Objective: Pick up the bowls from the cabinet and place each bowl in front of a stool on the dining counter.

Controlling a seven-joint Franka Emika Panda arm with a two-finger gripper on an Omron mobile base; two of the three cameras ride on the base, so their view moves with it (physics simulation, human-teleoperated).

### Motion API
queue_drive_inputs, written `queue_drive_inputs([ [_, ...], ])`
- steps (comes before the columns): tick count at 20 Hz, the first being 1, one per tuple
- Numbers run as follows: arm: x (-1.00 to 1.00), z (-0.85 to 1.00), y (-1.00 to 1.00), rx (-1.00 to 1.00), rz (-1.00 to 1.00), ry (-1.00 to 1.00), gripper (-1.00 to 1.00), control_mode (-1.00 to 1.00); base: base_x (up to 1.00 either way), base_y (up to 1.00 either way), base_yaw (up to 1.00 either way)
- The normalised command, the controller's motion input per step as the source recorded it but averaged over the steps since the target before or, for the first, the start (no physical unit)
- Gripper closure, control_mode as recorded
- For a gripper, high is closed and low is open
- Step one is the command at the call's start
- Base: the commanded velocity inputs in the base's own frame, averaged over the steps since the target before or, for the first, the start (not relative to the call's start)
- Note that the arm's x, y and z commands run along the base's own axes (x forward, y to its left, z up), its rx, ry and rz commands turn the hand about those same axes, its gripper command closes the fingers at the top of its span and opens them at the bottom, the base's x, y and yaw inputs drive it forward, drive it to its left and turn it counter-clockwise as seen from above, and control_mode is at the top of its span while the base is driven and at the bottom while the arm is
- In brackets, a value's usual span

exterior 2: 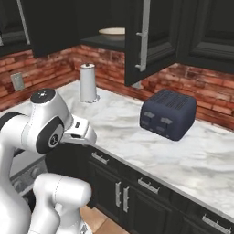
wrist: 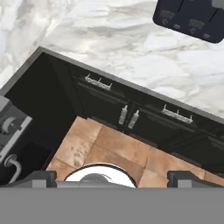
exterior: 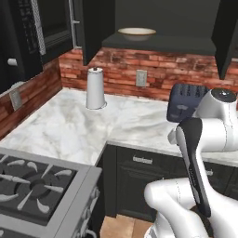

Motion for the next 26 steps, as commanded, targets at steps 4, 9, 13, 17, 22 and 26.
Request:
queue_drive_inputs([
  [4,0.00,0.00,0.00,0.00,0.00,0.00,-1.00,1.00,0.64,0.28,0.00],
  [9,0.00,0.00,0.00,0.00,0.00,0.00,-1.00,1.00,0.68,0.16,0.00],
  [13,0.00,0.00,0.00,0.00,0.00,0.00,-1.00,1.00,0.39,0.00,0.00],
  [17,0.00,0.00,0.00,0.00,0.00,0.00,-1.00,1.00,0.37,0.00,0.00],
  [22,0.00,0.00,0.00,0.00,0.00,0.00,-1.00,1.00,0.49,-0.05,0.01],
  [26,0.00,0.00,0.00,0.00,0.00,0.00,-1.00,1.00,0.48,-0.07,0.02],
])
